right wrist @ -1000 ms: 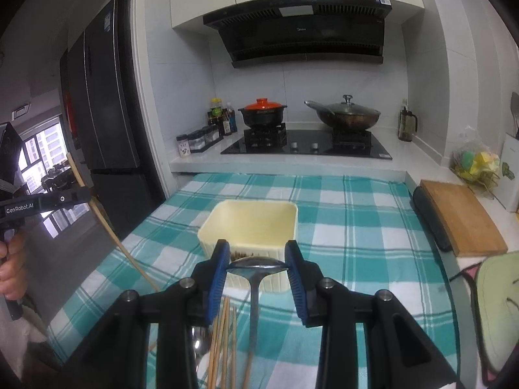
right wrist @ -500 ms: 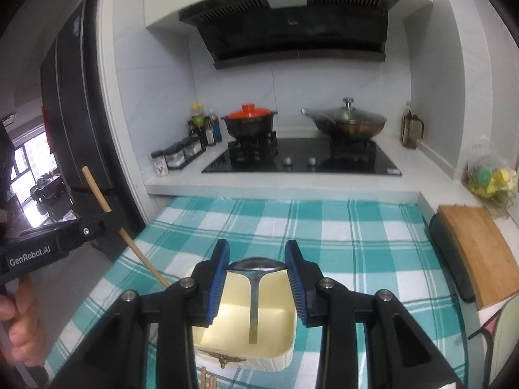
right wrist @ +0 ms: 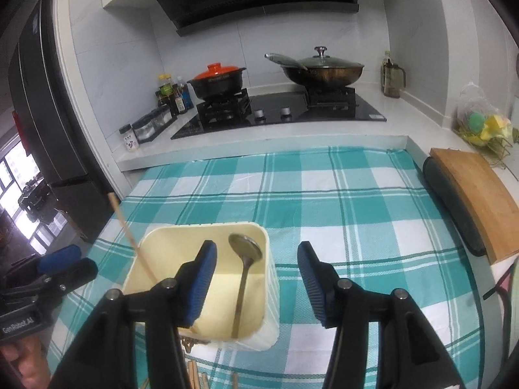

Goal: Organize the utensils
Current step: 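Lower the spoon into the cream holder with the right tool while the left tool drops the chopstick in, then move both tools back over the table toward two loose chopsticks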

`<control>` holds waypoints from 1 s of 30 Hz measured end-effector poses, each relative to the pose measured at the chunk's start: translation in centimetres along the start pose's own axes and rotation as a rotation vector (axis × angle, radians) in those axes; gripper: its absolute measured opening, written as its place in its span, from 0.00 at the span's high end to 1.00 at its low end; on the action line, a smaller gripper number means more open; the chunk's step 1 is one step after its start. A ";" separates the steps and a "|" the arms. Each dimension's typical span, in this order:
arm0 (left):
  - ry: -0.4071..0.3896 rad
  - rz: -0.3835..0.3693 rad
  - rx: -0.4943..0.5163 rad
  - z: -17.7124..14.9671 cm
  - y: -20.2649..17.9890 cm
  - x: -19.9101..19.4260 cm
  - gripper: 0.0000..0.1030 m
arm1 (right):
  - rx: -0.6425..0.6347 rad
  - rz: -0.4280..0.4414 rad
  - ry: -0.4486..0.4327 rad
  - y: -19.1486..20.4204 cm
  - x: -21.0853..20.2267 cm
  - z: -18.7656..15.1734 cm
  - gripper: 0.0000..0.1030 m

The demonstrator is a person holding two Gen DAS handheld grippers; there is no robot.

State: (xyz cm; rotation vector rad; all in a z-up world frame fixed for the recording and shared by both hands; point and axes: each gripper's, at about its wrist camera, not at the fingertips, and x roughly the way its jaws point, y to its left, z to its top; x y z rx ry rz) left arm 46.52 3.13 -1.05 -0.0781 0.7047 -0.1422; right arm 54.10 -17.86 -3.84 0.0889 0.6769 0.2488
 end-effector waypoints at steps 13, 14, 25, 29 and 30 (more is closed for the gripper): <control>-0.141 0.044 -0.013 -13.6 2.2 -13.4 0.05 | -0.166 -0.037 -0.132 0.8 -15.3 -12.3 0.33; -0.142 0.049 -0.015 -14.7 2.1 -13.9 0.05 | -0.171 -0.038 -0.135 1.1 -16.1 -13.7 0.33; -0.027 0.004 -0.097 -26.4 -0.5 -15.2 0.05 | -0.137 -0.096 -0.094 3.2 -20.8 -28.6 0.32; 0.021 0.022 -0.036 -29.1 -2.1 -14.5 0.05 | -0.125 -0.136 -0.035 3.1 -21.2 -31.7 0.32; 0.027 0.030 -0.020 -29.5 -2.5 -14.4 0.05 | -0.119 -0.141 -0.025 3.0 -21.3 -32.0 0.32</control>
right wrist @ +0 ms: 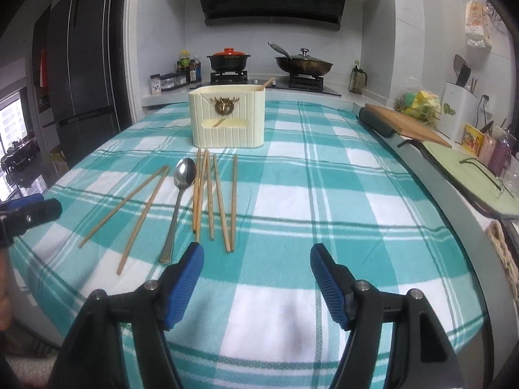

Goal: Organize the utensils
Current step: 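Move both tools back over the table toward two loose chopsticks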

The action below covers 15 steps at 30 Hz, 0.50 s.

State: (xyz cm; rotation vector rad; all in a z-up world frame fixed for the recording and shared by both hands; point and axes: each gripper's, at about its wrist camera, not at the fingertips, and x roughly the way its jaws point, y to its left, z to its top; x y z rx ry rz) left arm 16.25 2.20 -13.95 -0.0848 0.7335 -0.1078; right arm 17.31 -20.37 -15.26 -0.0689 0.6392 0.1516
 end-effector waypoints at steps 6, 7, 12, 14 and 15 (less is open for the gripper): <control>-0.003 0.020 0.035 -0.7 -1.2 -0.5 0.03 | -0.026 -0.025 0.005 0.9 -1.7 -0.4 0.26; -0.009 0.027 0.042 -0.7 -1.4 -0.6 0.02 | -0.032 -0.029 0.002 1.1 -2.0 -0.4 0.22; -0.030 0.070 0.038 -0.2 -1.3 -0.8 0.01 | -0.049 -0.051 -0.003 1.2 -2.1 -0.7 0.22; -0.030 0.107 0.038 -0.2 -1.3 -1.0 0.01 | -0.043 -0.054 0.000 1.0 -1.8 -0.6 0.22; -0.030 0.127 0.042 -0.1 -1.3 -1.3 0.01 | -0.039 -0.053 0.000 0.9 -1.6 -0.5 0.22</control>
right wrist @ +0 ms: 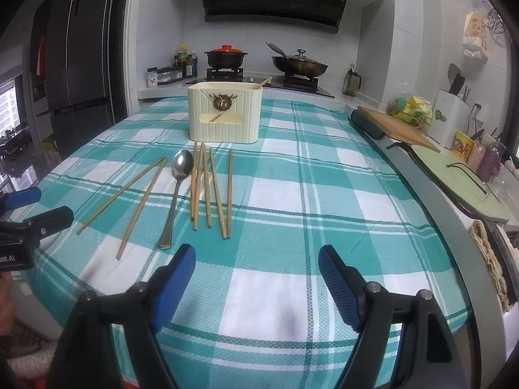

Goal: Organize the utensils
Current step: 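Move both tools back over the table toward two loose chopsticks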

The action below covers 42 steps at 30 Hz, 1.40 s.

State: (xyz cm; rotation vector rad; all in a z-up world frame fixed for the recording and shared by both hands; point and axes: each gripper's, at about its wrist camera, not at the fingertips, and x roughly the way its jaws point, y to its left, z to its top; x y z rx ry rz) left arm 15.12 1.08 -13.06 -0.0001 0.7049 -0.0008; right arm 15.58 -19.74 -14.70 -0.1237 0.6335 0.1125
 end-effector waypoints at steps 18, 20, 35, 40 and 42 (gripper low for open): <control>-0.010 0.072 -0.153 -0.9 6.5 -2.7 0.01 | 0.011 0.020 -0.052 -0.2 -1.5 0.5 0.22; -0.003 0.067 -0.155 -0.7 6.8 -2.3 0.01 | 0.025 0.024 -0.047 -0.7 -1.5 0.6 0.22; 0.104 0.060 -0.078 2.1 5.5 4.1 0.01 | 0.076 0.179 0.110 -4.1 5.2 0.8 0.64; 0.132 0.056 -0.050 2.9 5.5 5.6 0.01 | 0.074 0.295 0.183 -3.1 8.9 3.6 0.64; 0.136 0.053 -0.043 3.3 5.6 6.2 0.01 | 0.056 0.315 0.207 -2.5 10.7 4.9 0.67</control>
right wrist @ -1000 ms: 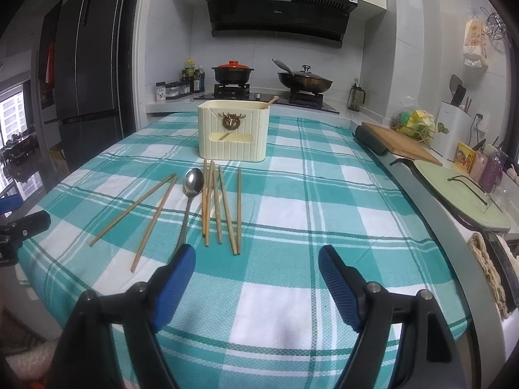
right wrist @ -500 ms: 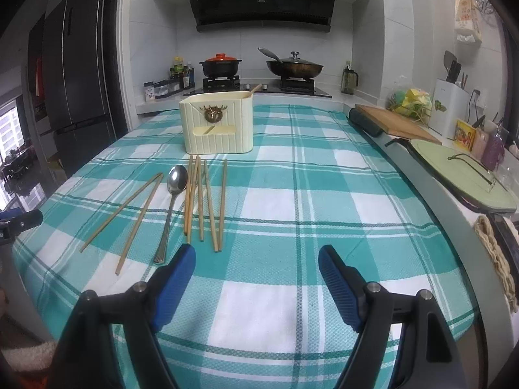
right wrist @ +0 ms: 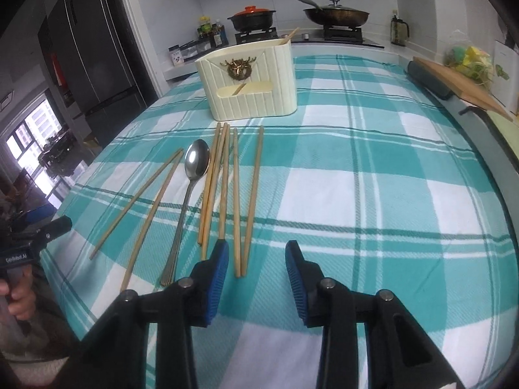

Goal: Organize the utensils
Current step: 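Move both tools back over the table toward two loose chopsticks, then grasp a chopstick with the right tool while the left tool grasps another, lifting both upright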

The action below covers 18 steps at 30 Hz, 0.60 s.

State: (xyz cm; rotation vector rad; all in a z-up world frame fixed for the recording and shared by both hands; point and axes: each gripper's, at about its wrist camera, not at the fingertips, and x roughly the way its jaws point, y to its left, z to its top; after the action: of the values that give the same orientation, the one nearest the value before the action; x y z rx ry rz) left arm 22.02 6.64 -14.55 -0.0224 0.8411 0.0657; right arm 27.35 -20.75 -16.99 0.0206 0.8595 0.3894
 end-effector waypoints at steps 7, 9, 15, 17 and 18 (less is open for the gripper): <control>0.086 -0.042 0.025 1.6 -0.3 3.6 0.01 | -0.030 0.012 0.080 0.7 6.0 4.4 0.75; 0.106 -0.034 0.042 2.1 -0.5 4.7 0.01 | -0.070 -0.010 0.097 1.2 7.3 5.2 0.75; 0.140 0.022 0.100 2.6 -1.4 7.5 0.01 | -0.125 -0.082 0.126 1.6 9.8 5.6 0.75; 0.151 0.036 0.117 2.5 -1.8 8.2 0.02 | -0.147 -0.094 0.124 1.8 9.7 5.4 0.78; 0.151 0.047 0.126 2.4 -1.9 8.3 0.03 | -0.153 -0.098 0.122 1.9 9.6 5.3 0.82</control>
State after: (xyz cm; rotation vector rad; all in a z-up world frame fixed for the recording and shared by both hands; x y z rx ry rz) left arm 29.44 5.22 -19.18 0.1127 0.9950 0.0558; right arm 36.30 -15.01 -20.26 -0.1877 0.9453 0.3660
